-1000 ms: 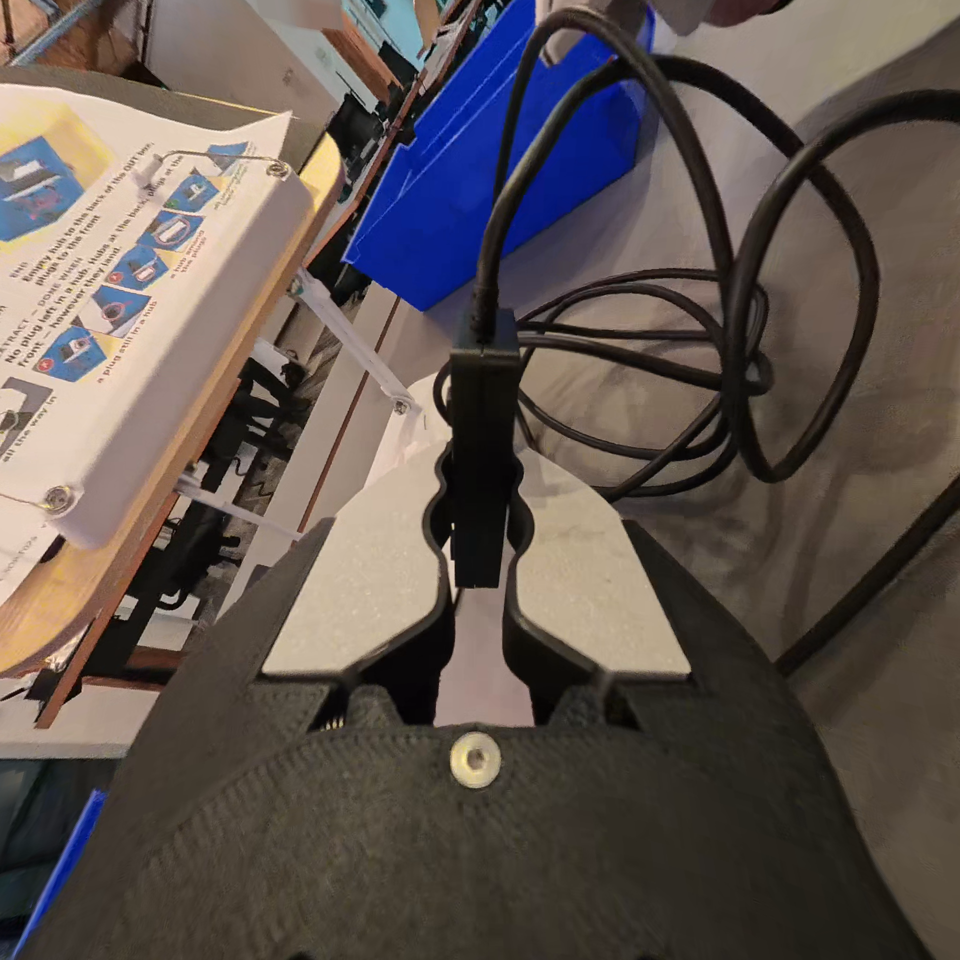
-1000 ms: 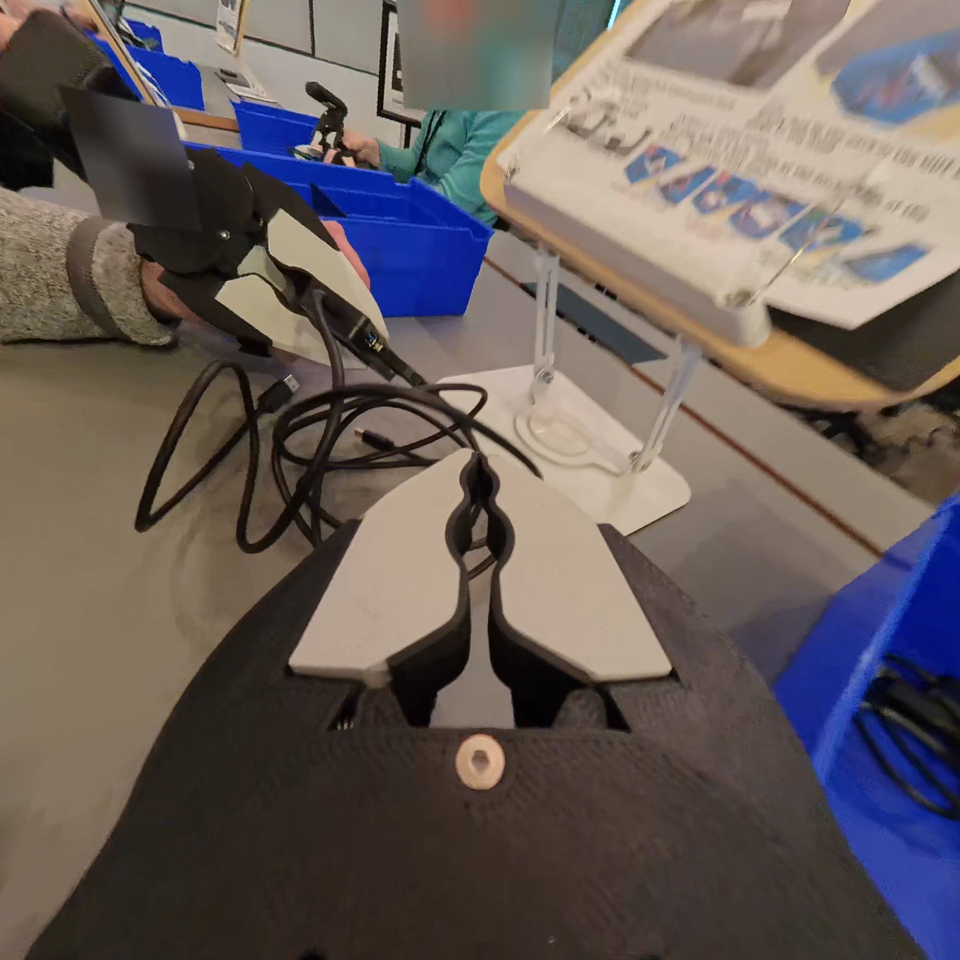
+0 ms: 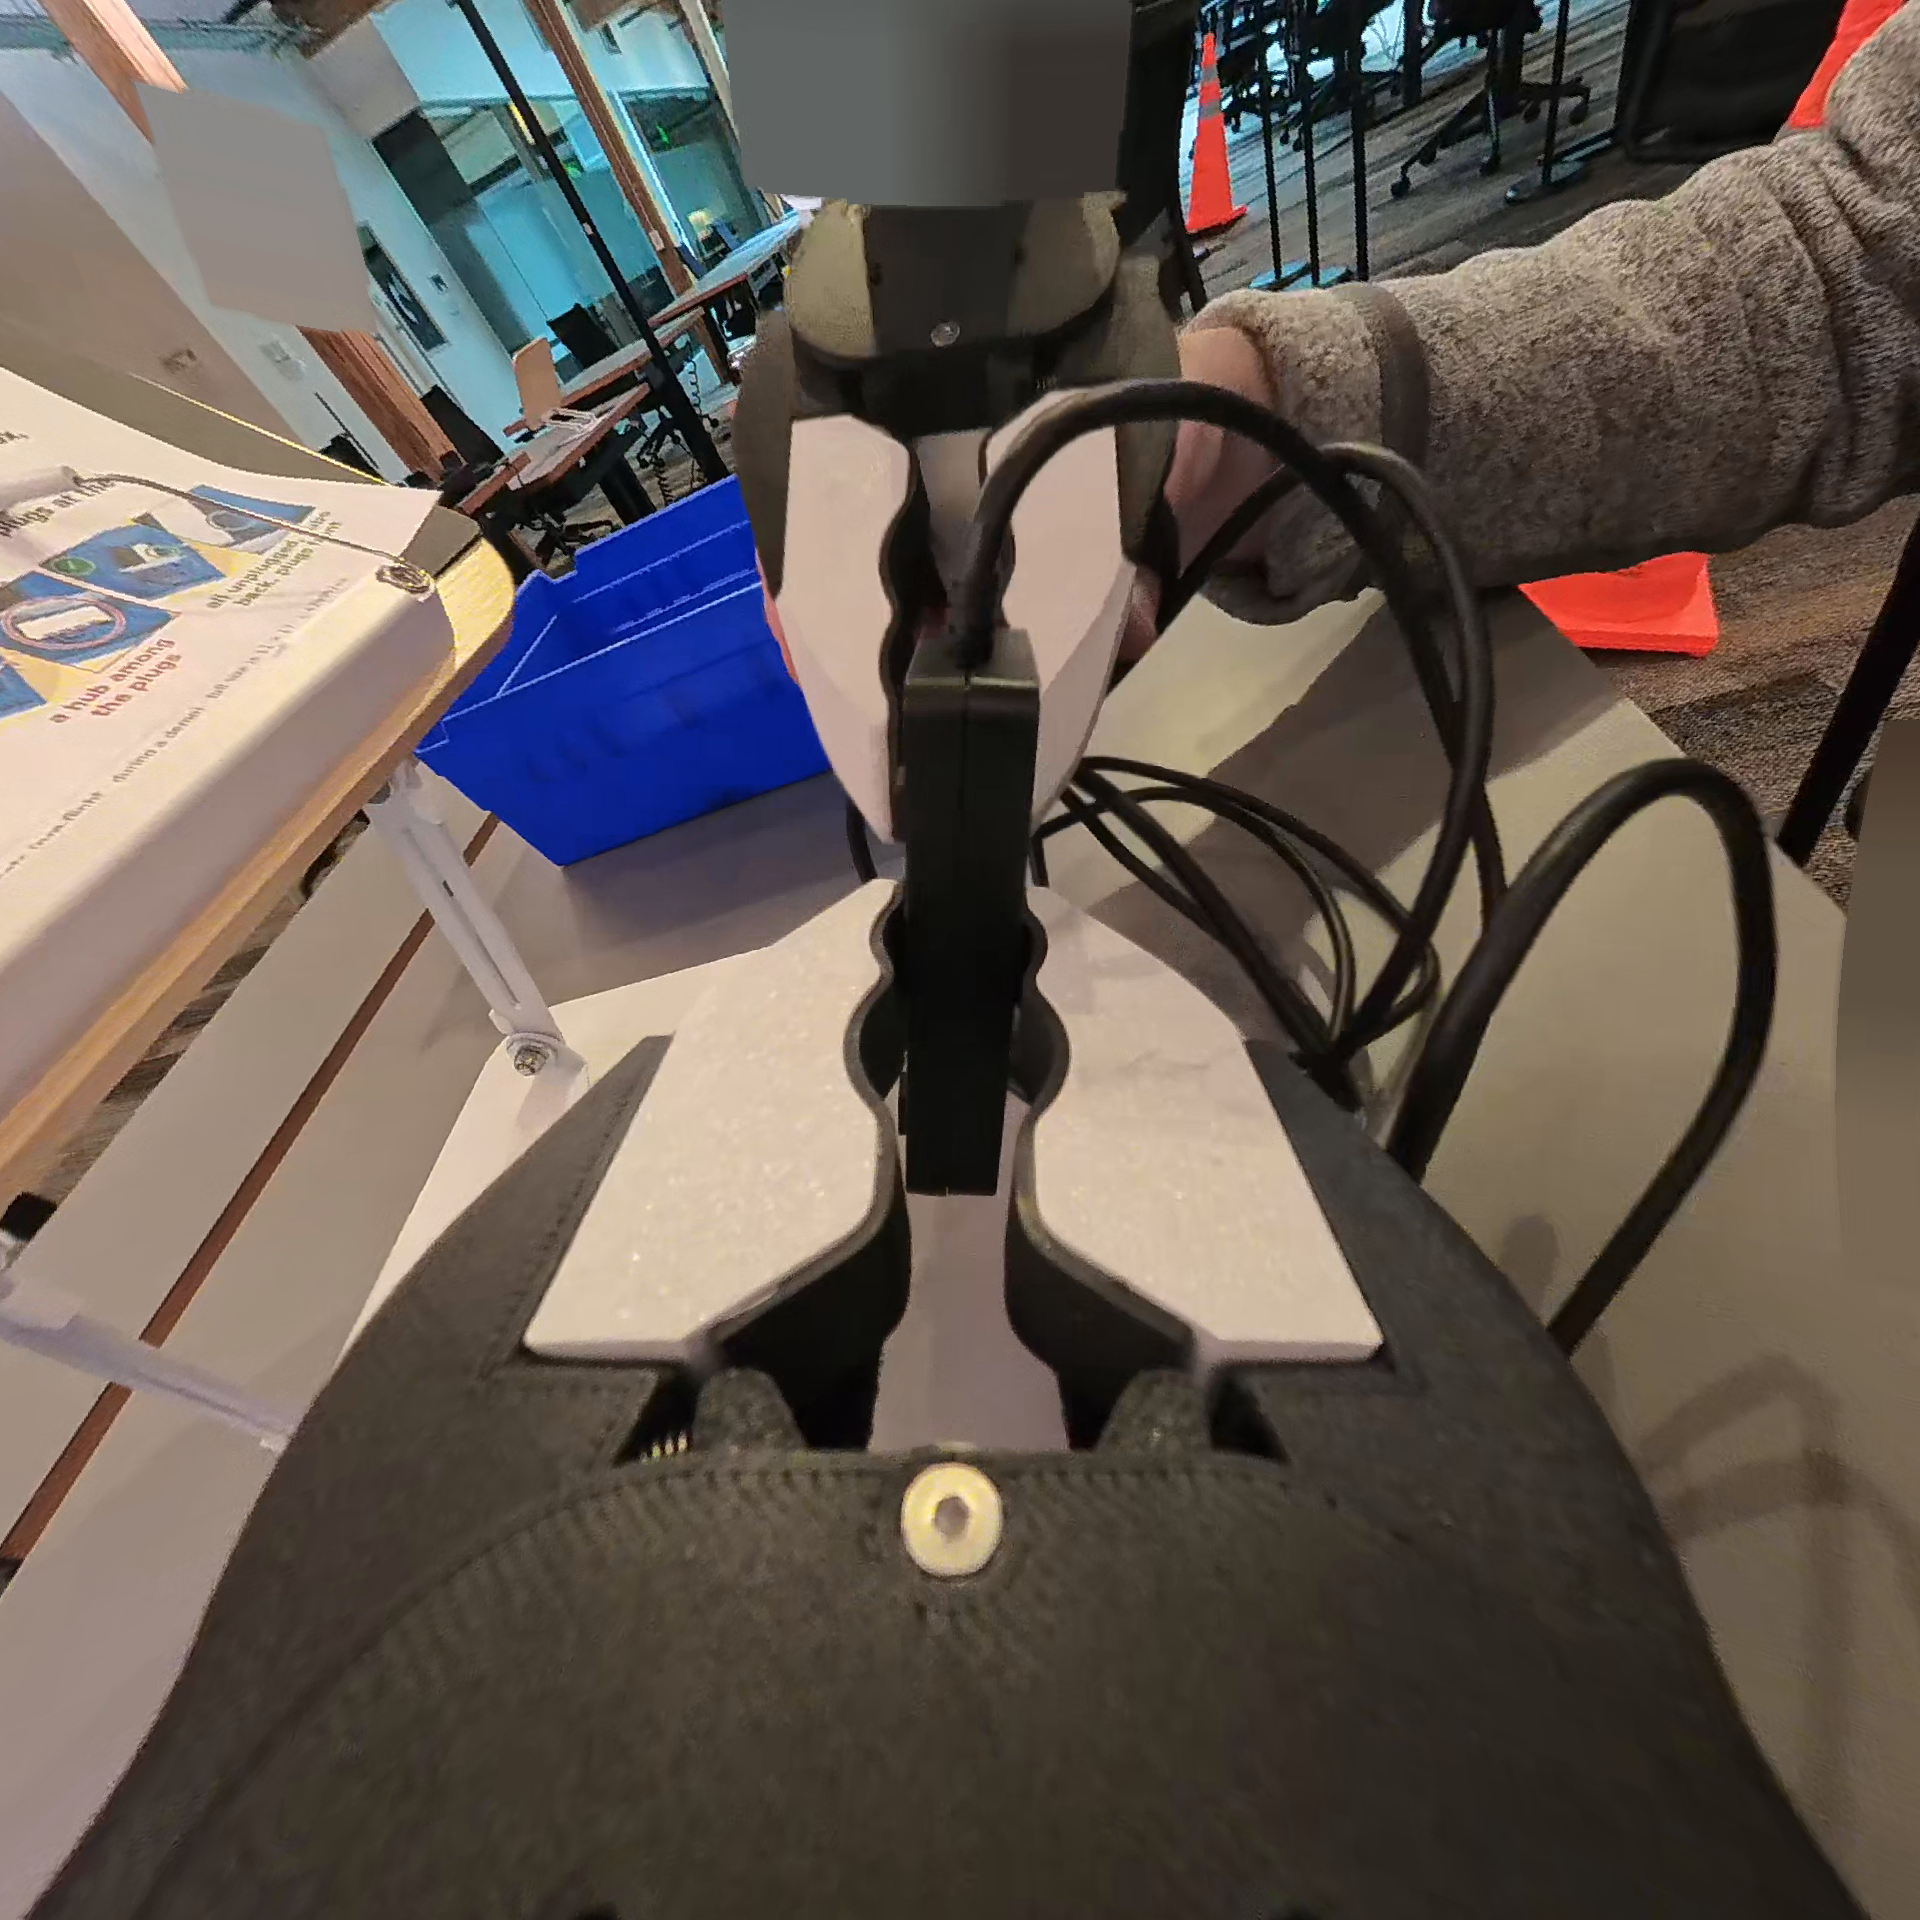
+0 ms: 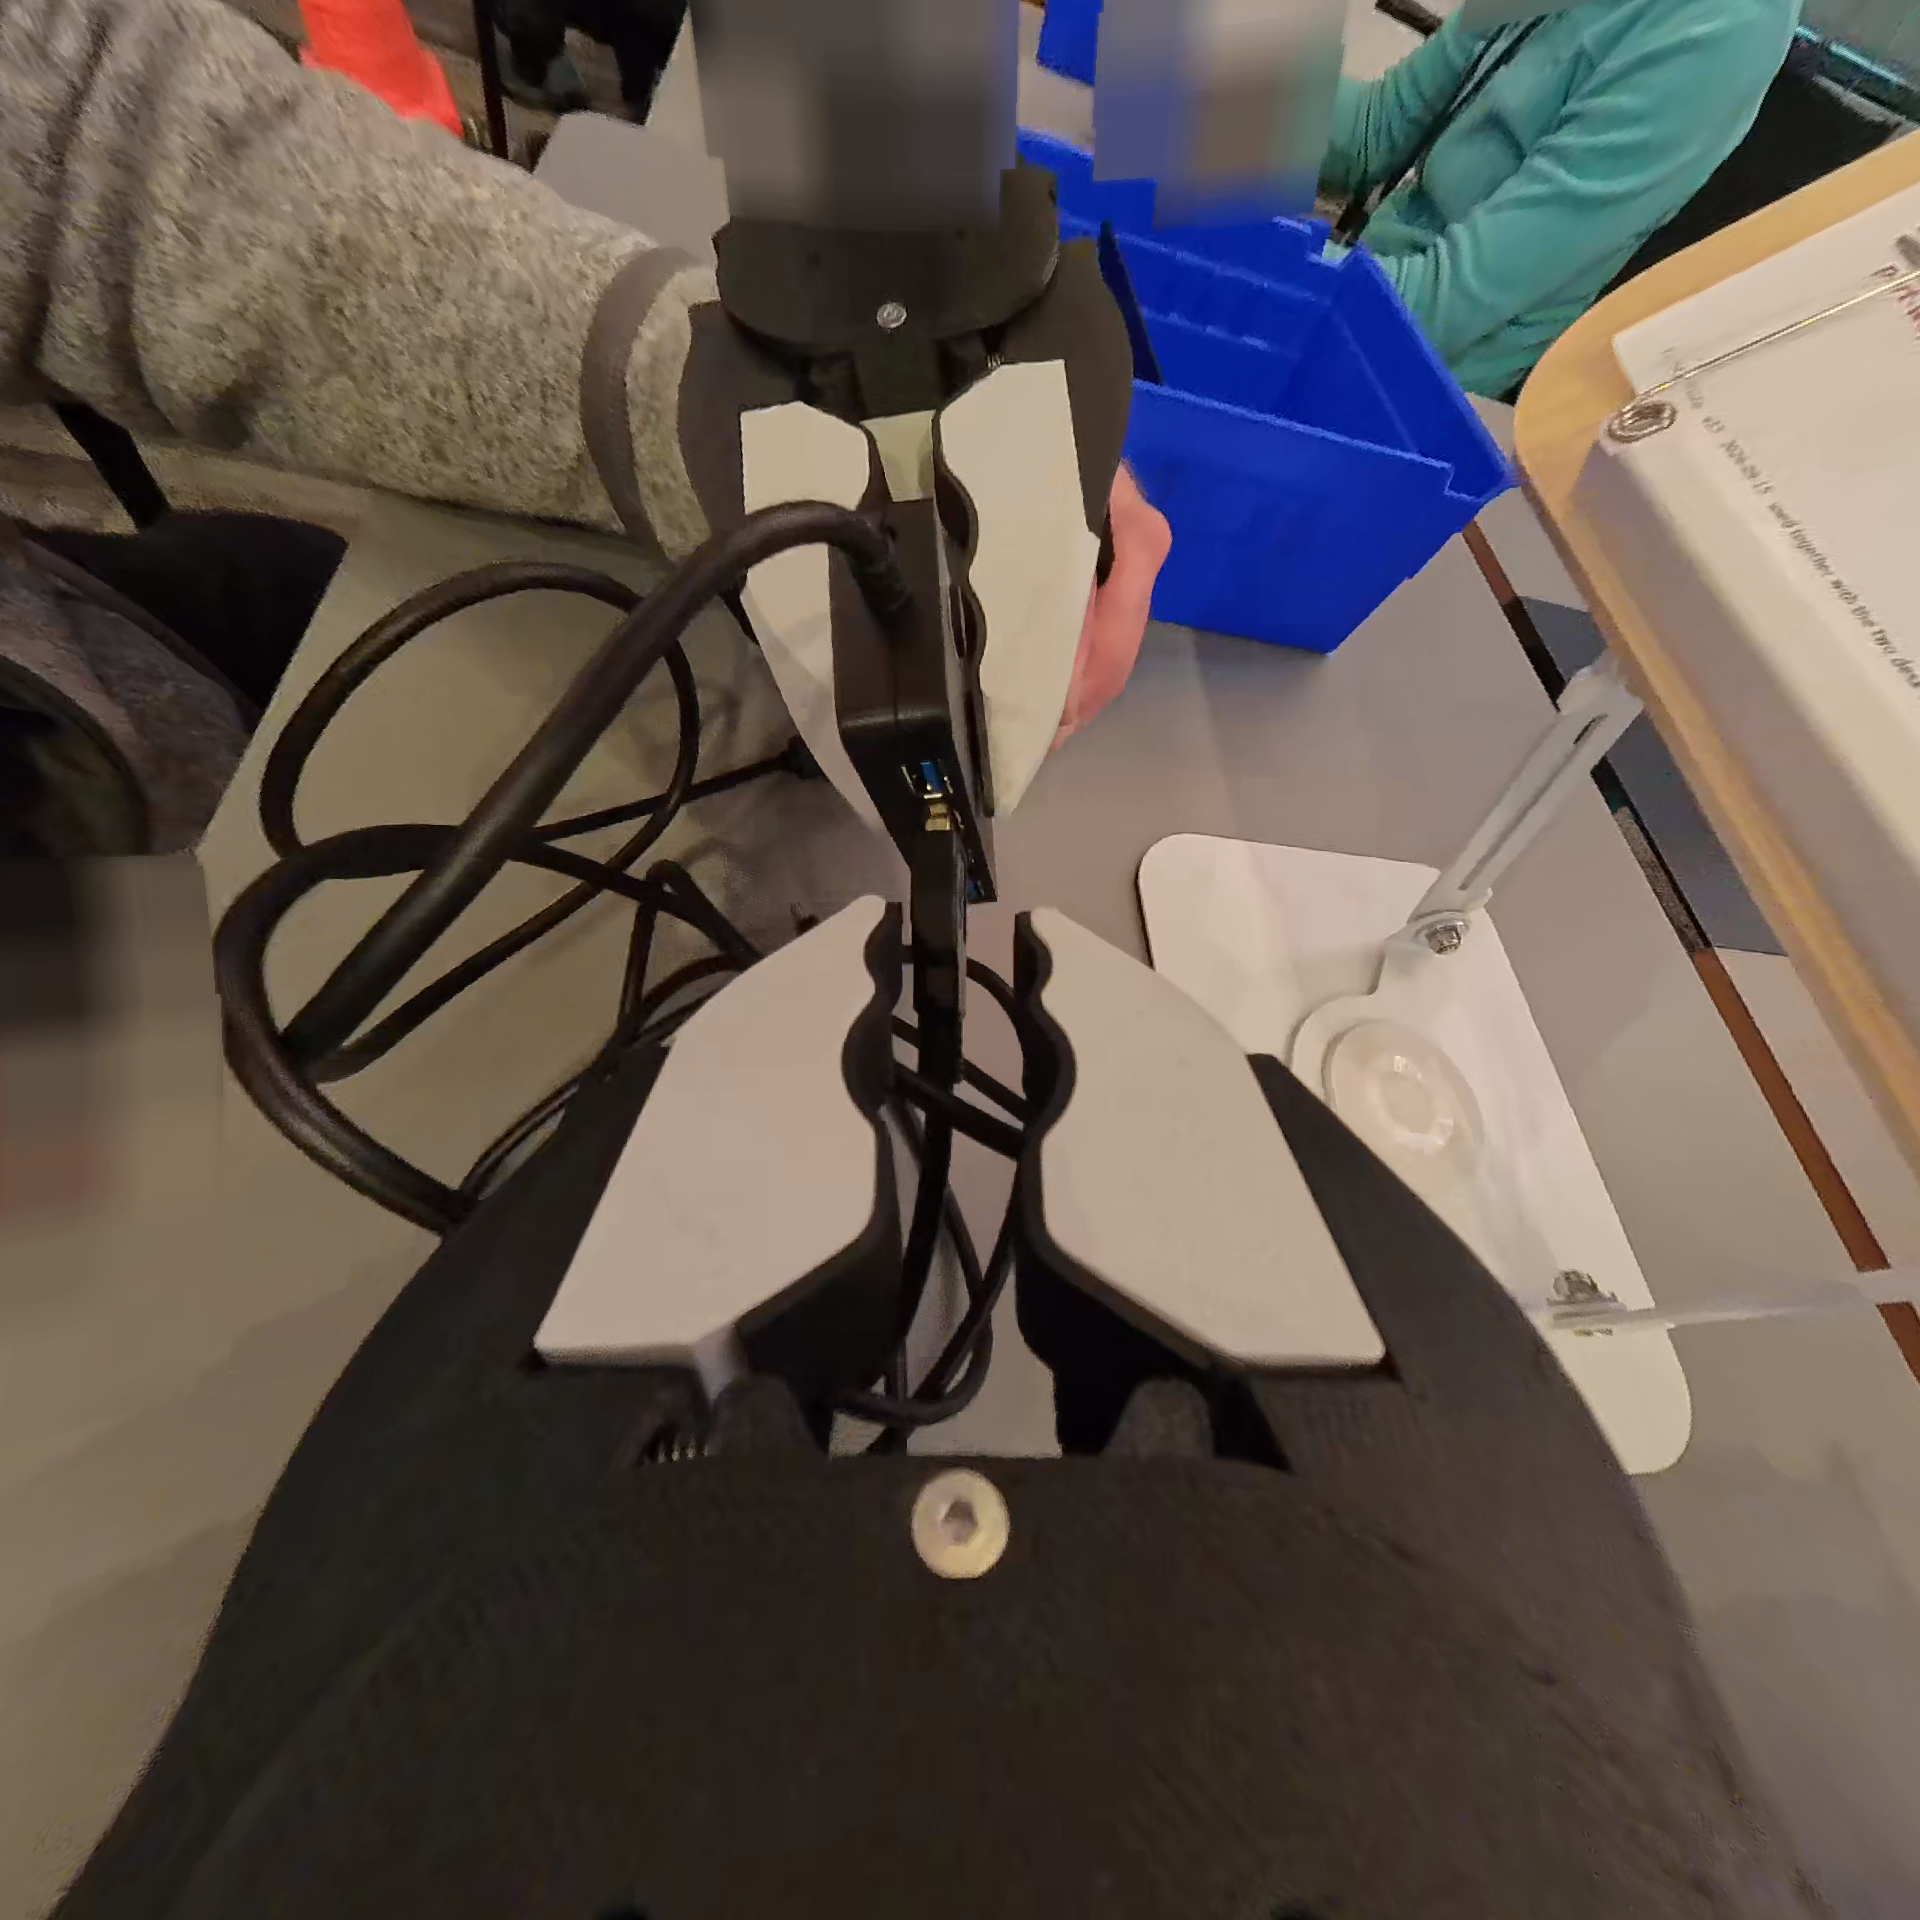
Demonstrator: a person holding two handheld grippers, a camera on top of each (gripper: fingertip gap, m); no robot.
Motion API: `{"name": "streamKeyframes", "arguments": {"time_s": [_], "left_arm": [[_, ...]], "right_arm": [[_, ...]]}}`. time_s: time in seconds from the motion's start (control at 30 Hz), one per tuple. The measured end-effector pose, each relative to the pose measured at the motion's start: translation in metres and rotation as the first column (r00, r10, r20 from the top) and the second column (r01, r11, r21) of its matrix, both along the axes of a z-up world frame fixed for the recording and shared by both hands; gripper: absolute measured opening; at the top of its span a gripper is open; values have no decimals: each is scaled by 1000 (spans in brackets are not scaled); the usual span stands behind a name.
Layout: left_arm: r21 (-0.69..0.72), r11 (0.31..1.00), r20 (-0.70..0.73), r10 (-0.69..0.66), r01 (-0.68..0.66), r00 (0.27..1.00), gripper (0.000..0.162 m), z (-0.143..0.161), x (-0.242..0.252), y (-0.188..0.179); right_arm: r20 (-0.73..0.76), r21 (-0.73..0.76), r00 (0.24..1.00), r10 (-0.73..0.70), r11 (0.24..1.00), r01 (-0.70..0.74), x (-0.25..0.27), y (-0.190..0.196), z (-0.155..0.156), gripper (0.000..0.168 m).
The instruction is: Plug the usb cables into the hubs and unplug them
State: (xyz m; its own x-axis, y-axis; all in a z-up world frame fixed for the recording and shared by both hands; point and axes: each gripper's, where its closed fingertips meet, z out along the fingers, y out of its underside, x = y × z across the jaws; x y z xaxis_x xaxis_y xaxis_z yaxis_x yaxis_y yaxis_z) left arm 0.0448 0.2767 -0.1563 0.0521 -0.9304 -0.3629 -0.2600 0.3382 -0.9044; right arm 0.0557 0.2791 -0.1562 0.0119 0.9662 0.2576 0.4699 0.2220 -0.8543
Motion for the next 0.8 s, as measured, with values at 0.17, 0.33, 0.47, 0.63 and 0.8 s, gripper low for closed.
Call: {"name": "streamKeyframes", "arguments": {"time_s": [0.17,0.33,0.47,0.63,0.8], "left_arm": [[-19,1000,16,-19,20,1000,17,0,3,-3],[-36,998,18,-41,42,999,17,-3,3,-7],[-19,998,-3,-52,52,999,17,-4,3,-12],[-44,996,-30,-83,82,996,17,-13,4,-25],[-67,993,-34,-101,98,994,17,-15,7,-35]], "right_arm": [[-7,10,1000,26,1000,-26,-3,-6,-1,10],[26,75,999,20,997,-22,-3,-10,-5,9],[56,124,998,19,992,-26,-2,-16,-7,10],[98,147,994,48,987,-63,1,-29,-15,10],[89,133,994,57,989,-69,5,-39,-18,10]]}}
